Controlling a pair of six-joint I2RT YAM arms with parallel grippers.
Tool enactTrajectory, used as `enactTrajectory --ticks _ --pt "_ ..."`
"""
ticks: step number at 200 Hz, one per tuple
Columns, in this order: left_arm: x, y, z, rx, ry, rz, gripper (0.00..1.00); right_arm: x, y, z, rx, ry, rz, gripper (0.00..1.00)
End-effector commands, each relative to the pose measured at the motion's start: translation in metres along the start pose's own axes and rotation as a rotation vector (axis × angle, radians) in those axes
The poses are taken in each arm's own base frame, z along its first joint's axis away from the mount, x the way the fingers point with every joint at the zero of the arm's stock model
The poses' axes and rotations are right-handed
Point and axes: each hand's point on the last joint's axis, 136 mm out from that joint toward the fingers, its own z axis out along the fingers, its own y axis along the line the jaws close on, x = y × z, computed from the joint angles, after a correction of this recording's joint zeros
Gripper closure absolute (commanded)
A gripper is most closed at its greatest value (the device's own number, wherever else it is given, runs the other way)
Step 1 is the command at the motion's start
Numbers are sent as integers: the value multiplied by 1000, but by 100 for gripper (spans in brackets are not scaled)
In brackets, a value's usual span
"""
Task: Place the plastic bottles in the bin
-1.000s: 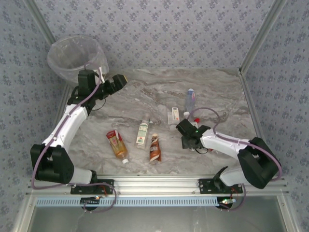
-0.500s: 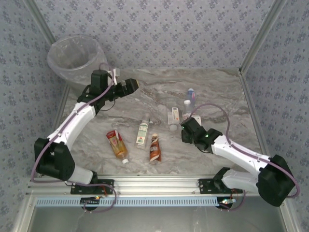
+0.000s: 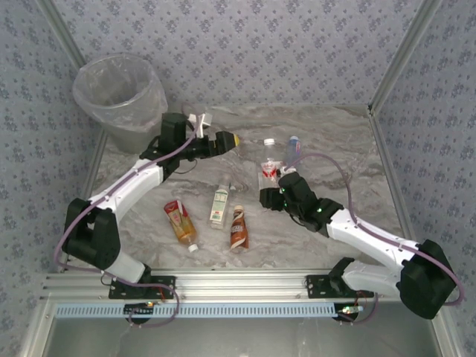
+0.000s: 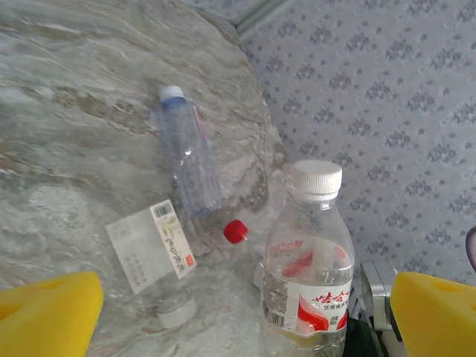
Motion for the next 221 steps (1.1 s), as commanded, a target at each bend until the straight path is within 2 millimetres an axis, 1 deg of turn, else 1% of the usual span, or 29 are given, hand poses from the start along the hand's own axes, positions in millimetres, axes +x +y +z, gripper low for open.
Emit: enactTrajectory --ticks 1,23,51,91,133,151,172,187,194,203,221 --pt "-2 -12 11 57 21 9 1 -26 33 -4 -129 -61 -20 41" --pt "-1 -18 16 98 30 3 1 -33 48 -3 -191 -69 -53 41" --pt "3 -30 18 150 61 29 1 -39 57 2 -219 -71 -57 41" --pt "10 -31 23 130 95 50 1 -46 71 8 -268 -78 -69 40" --pt "10 -31 26 137 102 40 1 -51 84 10 -319 -88 -78 40" --pt "5 -28 26 116 80 31 1 -51 86 10 -328 -84 -87 39" --pt "-11 -28 22 94 30 37 1 -47 87 12 -323 -68 -102 39" --pt "-19 -30 23 74 27 70 3 -43 89 13 -337 -44 -116 39" --pt "-23 -30 24 60 24 90 4 -41 91 14 -343 -31 -125 39" --pt "-28 -26 25 28 15 101 6 -39 94 15 -348 -19 -135 39" --pt "-34 -18 26 -25 2 113 13 -36 96 16 -348 -11 -146 39"
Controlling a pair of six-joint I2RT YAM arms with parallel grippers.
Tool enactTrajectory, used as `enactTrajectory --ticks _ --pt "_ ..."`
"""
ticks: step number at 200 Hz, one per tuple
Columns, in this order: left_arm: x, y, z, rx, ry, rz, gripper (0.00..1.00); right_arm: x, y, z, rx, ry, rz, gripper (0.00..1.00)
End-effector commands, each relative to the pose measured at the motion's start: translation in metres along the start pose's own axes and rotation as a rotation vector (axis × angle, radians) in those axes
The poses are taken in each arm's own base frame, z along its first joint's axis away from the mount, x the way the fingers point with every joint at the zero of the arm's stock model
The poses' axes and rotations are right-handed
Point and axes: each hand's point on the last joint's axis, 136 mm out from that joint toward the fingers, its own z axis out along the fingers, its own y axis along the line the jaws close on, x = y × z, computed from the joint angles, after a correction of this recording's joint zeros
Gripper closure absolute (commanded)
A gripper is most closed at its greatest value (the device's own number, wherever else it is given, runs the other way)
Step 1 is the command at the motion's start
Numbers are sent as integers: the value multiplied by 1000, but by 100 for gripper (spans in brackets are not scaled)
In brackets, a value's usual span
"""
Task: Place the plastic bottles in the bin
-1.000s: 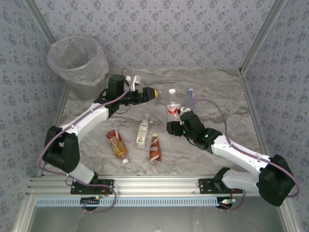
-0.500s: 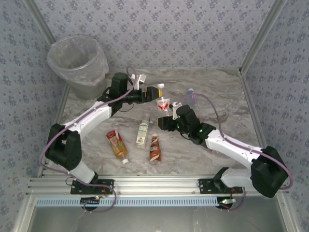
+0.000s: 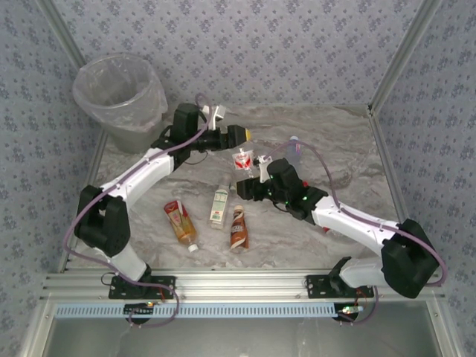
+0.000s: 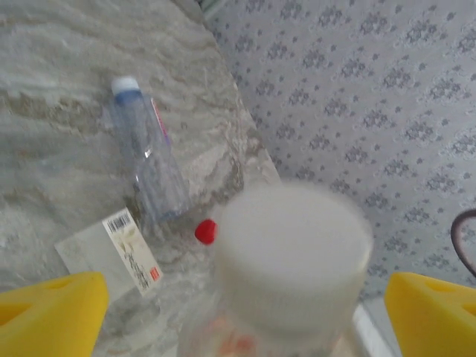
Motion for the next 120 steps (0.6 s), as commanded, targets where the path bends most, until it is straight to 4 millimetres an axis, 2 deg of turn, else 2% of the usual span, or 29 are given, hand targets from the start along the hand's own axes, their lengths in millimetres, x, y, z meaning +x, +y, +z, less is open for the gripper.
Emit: enactTrajectory --ticks 1,33,49,98,111,120 --pt "-15 9 -2 -79 -25 55 14 -5 15 2 -39 8 -44 39" --pt "-20 13 -2 -107 -37 66 40 -4 16 3 -39 13 -50 39" --pt "-21 14 -2 -111 -41 69 49 -3 17 4 -41 16 -59 39" --pt "-15 16 0 -104 -16 64 62 -5 18 4 -48 7 -53 38" --pt "-12 11 0 -79 3 79 78 -5 19 4 -49 2 -53 38" --pt "-10 9 0 -68 15 83 84 -6 19 3 -51 0 -54 37"
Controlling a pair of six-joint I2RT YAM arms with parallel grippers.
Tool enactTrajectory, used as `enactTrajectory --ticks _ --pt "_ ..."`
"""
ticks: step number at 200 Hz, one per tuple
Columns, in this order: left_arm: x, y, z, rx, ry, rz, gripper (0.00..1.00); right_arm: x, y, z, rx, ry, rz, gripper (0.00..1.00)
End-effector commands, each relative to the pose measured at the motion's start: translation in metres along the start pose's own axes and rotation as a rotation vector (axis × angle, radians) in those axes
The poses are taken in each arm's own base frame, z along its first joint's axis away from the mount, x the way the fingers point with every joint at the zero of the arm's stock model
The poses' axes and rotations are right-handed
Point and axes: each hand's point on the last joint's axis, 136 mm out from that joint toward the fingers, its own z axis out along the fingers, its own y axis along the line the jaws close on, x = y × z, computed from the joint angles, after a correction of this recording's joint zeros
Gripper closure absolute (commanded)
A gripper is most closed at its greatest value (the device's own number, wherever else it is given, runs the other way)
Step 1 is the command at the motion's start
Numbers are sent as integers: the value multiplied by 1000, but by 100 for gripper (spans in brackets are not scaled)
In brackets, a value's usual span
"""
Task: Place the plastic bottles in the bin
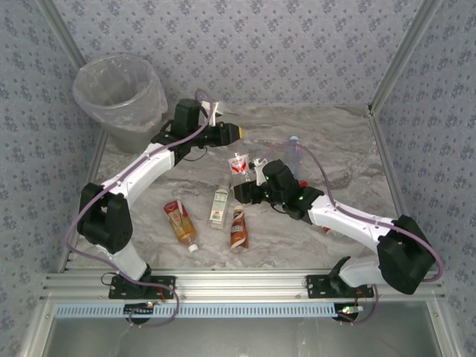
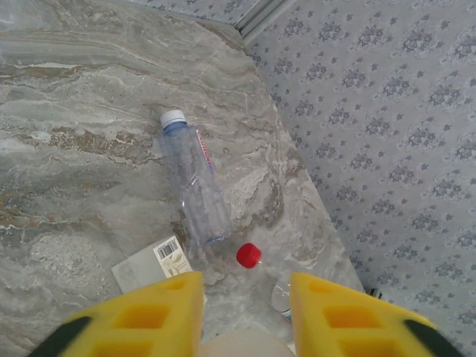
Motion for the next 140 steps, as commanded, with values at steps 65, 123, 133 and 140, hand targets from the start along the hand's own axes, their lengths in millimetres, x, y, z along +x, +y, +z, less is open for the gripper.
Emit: enactTrajectory --ticks 65,123,133,140 --pt "-8 -1 -7 25 8 -3 100 -22 13 -8 -30 -67 -27 28" --pt "-21 7 -15 -22 -46 3 100 -23 5 -18 19 -54 -73 6" --pt "-24 10 -18 -43 -60 7 100 -23 6 -20 19 -50 -88 2" --pt "-27 14 -20 -65 -73 8 100 -24 7 -22 18 -46 -97 1"
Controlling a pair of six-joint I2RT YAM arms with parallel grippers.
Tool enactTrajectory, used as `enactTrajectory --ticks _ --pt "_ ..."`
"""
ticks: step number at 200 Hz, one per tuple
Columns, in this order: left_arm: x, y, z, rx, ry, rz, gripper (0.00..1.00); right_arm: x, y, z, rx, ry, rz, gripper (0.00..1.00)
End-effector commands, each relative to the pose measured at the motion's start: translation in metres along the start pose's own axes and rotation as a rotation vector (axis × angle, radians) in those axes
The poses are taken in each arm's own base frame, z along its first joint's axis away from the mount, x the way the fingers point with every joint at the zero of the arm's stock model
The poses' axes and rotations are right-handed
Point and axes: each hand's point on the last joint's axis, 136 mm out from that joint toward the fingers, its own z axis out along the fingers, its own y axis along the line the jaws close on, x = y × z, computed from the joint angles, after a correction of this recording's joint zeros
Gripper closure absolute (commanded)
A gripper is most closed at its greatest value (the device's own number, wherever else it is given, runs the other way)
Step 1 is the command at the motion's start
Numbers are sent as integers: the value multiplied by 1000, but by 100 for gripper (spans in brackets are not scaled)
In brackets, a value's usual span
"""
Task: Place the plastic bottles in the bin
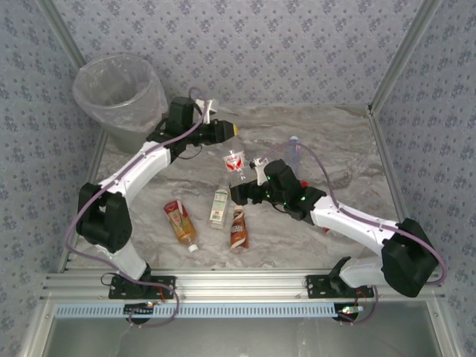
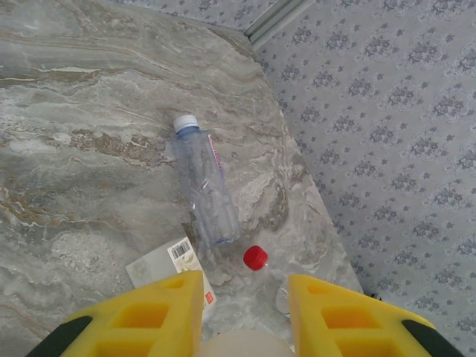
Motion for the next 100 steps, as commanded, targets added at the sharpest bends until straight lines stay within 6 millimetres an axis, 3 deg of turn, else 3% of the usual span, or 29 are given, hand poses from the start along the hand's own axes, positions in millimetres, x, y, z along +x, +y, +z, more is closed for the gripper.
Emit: enactTrajectory --ticks 1,42,100 --pt "-17 0 -12 -40 -58 28 100 -18 4 -13 8 -27 -55 1" --pt "-35 16 -29 -128 -133 19 100 -26 -4 -23 71 -65 -55 1" --pt "-66 22 -64 -184 -244 -3 100 -34 -53 -31 316 -218 111 1"
